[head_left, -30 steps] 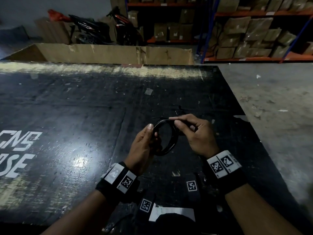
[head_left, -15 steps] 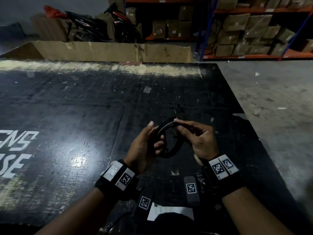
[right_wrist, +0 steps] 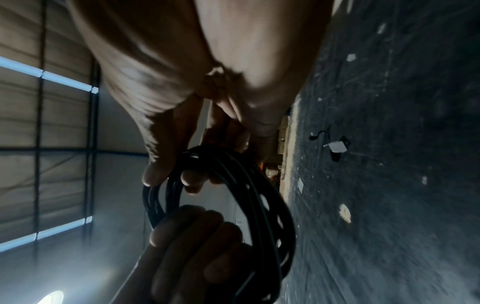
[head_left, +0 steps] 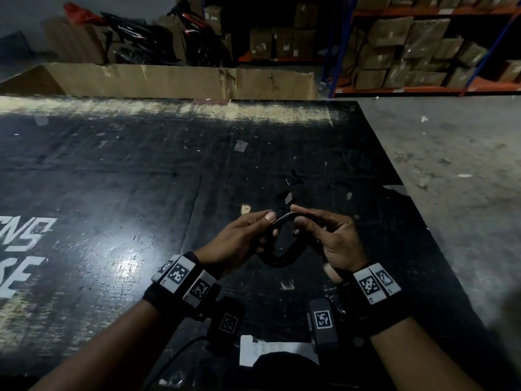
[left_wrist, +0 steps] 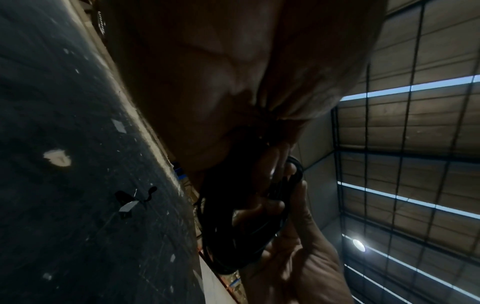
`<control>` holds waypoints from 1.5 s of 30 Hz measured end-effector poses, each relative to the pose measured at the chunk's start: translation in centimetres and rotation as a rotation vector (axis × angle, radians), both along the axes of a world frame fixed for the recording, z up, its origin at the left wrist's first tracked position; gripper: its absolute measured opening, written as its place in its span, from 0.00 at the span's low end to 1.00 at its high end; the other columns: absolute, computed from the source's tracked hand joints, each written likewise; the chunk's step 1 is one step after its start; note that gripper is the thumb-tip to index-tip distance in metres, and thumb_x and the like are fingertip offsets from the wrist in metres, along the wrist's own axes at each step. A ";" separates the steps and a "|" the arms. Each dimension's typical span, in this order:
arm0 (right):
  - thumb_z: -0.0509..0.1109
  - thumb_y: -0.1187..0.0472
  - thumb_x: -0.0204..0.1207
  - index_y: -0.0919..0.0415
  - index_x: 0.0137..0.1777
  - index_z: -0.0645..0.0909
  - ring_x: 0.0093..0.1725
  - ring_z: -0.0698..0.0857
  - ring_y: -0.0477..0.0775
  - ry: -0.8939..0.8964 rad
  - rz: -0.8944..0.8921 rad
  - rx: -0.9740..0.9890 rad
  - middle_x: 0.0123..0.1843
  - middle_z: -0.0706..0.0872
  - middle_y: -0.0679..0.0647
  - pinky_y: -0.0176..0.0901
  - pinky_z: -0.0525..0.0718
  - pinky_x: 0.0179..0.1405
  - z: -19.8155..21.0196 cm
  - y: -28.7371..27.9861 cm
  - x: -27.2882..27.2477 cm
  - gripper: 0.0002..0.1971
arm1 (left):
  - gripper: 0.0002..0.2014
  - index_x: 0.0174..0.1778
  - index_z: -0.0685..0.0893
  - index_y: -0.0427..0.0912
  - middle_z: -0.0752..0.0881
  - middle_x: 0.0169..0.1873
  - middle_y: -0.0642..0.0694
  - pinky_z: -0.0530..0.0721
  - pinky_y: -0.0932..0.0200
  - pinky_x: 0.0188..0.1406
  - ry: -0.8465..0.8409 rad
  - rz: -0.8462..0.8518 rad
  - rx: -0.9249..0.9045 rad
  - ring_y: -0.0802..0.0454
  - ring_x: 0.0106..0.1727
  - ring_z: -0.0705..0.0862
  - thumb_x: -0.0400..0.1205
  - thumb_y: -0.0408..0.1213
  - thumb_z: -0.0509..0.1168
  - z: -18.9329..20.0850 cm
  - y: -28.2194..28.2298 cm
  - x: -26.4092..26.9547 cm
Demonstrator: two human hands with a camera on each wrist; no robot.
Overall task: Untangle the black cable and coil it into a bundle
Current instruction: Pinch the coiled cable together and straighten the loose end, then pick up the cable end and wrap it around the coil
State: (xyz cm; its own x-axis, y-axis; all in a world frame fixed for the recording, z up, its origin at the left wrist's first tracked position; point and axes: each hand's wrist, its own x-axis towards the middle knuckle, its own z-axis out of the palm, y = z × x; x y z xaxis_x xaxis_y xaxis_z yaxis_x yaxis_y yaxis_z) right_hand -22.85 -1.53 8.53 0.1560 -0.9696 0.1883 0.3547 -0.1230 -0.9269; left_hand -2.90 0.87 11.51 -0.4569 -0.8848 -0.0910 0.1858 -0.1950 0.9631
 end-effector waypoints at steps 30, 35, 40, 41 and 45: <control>0.77 0.47 0.69 0.59 0.52 0.88 0.54 0.89 0.68 1.652 0.004 0.087 0.57 0.91 0.63 0.52 0.89 0.51 -7.3 -22.3 4.9 0.18 | 0.15 0.43 0.77 0.39 0.77 0.23 0.55 0.65 0.55 0.42 0.313 0.478 0.380 0.60 0.24 0.69 0.92 0.37 0.51 -6.0 -5.4 2.2; 0.79 0.57 0.68 0.60 0.49 0.90 0.53 0.90 0.70 1.731 -0.023 0.045 0.55 0.91 0.65 0.55 0.91 0.52 -7.5 -22.6 5.5 0.11 | 0.15 0.41 0.77 0.39 0.76 0.22 0.54 0.65 0.55 0.42 0.333 0.521 0.392 0.60 0.23 0.69 0.92 0.37 0.52 -5.7 -5.5 2.5; 0.78 0.63 0.71 0.55 0.50 0.91 0.55 0.90 0.67 1.785 0.105 -0.008 0.56 0.91 0.62 0.54 0.91 0.54 -7.1 -22.2 4.9 0.08 | 0.16 0.40 0.78 0.41 0.70 0.23 0.52 0.77 0.55 0.47 0.441 0.498 0.488 0.56 0.22 0.70 0.91 0.41 0.54 -5.6 -5.4 2.7; 0.77 0.64 0.71 0.53 0.50 0.91 0.55 0.90 0.67 1.777 0.115 -0.014 0.56 0.92 0.61 0.54 0.91 0.55 -7.0 -22.1 4.7 0.09 | 0.16 0.40 0.78 0.41 0.70 0.23 0.52 0.79 0.55 0.48 0.467 0.499 0.507 0.56 0.22 0.70 0.92 0.42 0.54 -5.5 -5.3 2.7; 0.77 0.65 0.70 0.52 0.45 0.92 0.52 0.91 0.62 1.575 -0.009 0.055 0.55 0.93 0.59 0.44 0.89 0.51 -6.3 -21.2 3.7 0.08 | 0.17 0.39 0.78 0.41 0.70 0.23 0.53 0.81 0.54 0.49 0.469 0.514 0.510 0.57 0.22 0.71 0.92 0.43 0.54 -5.5 -5.3 2.7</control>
State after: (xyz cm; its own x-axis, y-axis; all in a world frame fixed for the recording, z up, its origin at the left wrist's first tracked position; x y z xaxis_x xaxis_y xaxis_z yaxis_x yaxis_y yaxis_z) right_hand -19.20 -22.70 2.28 0.1485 -0.9714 -0.1852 -0.9325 -0.0752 -0.3532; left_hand -0.23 -4.40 6.02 -0.1011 -0.8944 -0.4356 0.7259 -0.3657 0.5826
